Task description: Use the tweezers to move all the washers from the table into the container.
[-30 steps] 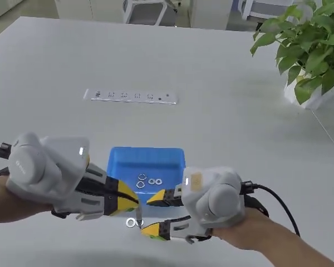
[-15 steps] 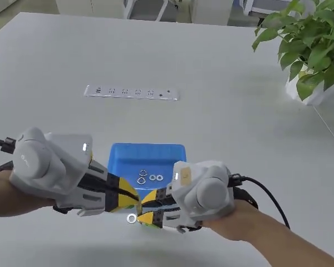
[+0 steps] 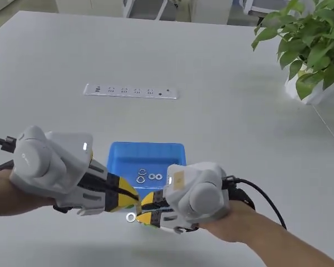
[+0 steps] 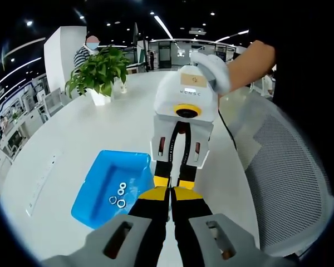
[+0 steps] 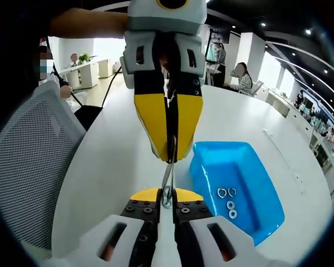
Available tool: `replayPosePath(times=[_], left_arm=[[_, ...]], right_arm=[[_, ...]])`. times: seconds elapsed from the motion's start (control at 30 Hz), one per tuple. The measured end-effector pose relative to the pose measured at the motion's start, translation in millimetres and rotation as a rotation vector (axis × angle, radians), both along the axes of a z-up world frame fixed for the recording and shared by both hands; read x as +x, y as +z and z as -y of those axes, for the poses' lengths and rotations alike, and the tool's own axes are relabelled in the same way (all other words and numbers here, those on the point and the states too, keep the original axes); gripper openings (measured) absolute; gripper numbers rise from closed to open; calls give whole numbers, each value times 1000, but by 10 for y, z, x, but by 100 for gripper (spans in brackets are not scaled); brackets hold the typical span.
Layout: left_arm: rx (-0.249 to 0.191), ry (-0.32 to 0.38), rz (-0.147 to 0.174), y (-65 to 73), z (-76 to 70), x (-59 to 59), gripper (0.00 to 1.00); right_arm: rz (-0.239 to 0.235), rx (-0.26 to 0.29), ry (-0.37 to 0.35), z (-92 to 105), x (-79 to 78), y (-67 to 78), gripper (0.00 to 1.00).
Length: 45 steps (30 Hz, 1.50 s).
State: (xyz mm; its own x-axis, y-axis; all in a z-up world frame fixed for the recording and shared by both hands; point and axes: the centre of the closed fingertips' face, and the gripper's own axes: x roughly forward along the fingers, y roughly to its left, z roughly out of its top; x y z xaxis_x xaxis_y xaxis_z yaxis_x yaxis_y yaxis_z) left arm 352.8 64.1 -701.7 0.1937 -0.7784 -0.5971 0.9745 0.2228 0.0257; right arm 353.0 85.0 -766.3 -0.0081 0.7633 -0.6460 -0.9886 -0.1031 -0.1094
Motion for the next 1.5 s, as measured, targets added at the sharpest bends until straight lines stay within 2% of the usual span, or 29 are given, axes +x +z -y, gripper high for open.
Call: replayPosePath(times=[0.63, 0.93, 1.13, 1.27, 1.37, 1.5], left_arm=[[17, 24, -7, -22, -17, -15, 8], [-5, 55, -12, 22, -66, -19, 21], [-29, 88, -31, 55, -110, -28, 31], [-67, 113, -47, 104, -131, -41, 40], [-80, 131, -65, 118, -150, -56, 47], [-114, 158, -78, 161, -170, -76, 53]], right_arm=[[-7, 0, -19, -24, 5, 7, 7], [-4, 3, -16, -29, -11, 40, 7], [-4, 15, -16, -31, -23, 106, 7], [-2, 27, -22, -35, -19, 169, 7], [-1, 36, -24, -38, -12, 221, 7], [5, 49, -28, -43, -8, 303, 7]])
